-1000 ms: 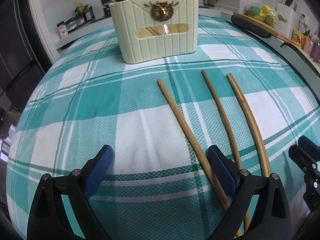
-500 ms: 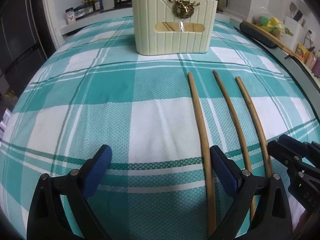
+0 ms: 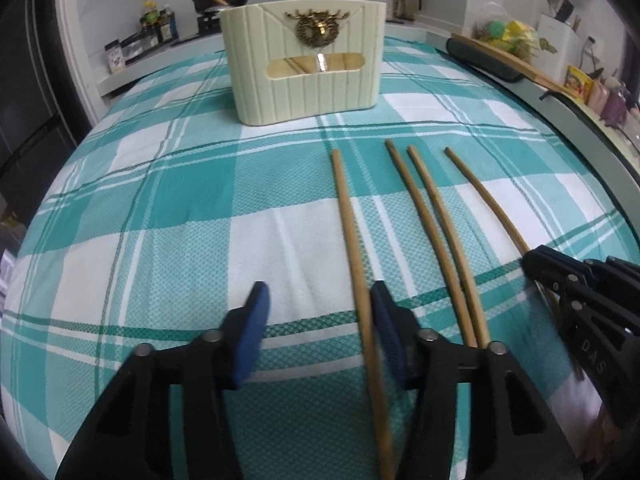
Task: Organize utensils
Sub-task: 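Grasp a wooden chopstick with the right tool while the left tool grasps another chopstick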
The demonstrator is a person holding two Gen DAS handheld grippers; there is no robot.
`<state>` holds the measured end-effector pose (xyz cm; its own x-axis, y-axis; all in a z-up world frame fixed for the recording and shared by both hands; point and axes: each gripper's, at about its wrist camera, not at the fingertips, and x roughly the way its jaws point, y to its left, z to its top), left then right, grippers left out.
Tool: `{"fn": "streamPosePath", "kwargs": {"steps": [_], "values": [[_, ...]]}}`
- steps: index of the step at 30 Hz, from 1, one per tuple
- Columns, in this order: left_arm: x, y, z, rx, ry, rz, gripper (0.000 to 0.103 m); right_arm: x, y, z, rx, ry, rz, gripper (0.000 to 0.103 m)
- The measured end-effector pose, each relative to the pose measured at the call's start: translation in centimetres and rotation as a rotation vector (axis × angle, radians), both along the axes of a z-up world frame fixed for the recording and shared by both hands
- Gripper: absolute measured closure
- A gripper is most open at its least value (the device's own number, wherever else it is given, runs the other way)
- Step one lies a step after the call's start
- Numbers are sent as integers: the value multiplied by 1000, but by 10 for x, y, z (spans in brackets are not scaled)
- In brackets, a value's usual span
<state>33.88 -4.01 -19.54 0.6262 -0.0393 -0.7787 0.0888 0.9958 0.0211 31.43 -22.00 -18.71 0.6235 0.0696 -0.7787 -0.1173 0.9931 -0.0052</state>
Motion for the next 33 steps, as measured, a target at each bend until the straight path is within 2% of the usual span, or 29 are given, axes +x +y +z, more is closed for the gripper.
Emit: {"fn": "streamPosePath", "kwargs": {"steps": [1, 2, 6, 12, 13, 15, 16, 17, 18, 19, 20, 21, 26, 28, 31, 33], "values": [[-2, -4, 1, 15, -7, -5, 83, -2, -5, 0, -1, -4, -15, 97], [-2, -6, 1, 30, -9, -4, 97, -3, -10, -1, 1, -8, -29, 97], [-6, 6, 2, 27, -2, 59, 98, -9, -31, -2, -1, -19, -86, 97], [-27, 55, 2, 35, 26, 151, 96, -24, -58, -3, -36, -33, -134, 97], [-31, 63, 2, 34, 29, 161, 92, -26, -60, -3, -43, -36, -132, 97], [-36, 74, 2, 24, 43, 177, 73, -31, -62, -3, -63, -46, -126, 95], [-37, 79, 2, 19, 48, 185, 46, -33, -63, -3, -58, -48, -121, 94], [-38, 82, 3, 12, 47, 189, 30, -34, -64, -3, -51, -52, -117, 92], [-38, 85, 3, 8, 41, 192, 28, -34, -65, -2, -41, -53, -114, 81], [-37, 87, 2, 14, 43, 196, 28, -34, -66, -2, -32, -51, -113, 64], [-34, 87, 1, 25, 52, 198, 28, -34, -67, -2, -23, -46, -112, 59], [-31, 88, -2, 32, 65, 196, 27, -32, -69, -2, -13, -42, -112, 58], [-23, 93, -6, 55, 62, 193, 5, -30, -71, -4, 0, -27, -96, 57], [-22, 97, -8, 42, 65, 201, 1, -29, -70, -4, -6, -25, -83, 55], [-20, 103, -11, -5, 77, 202, 1, -27, -74, -4, 10, -19, -71, 51], [-20, 103, -11, -7, 73, 196, 1, -27, -73, -5, 3, -20, -58, 49]]}}
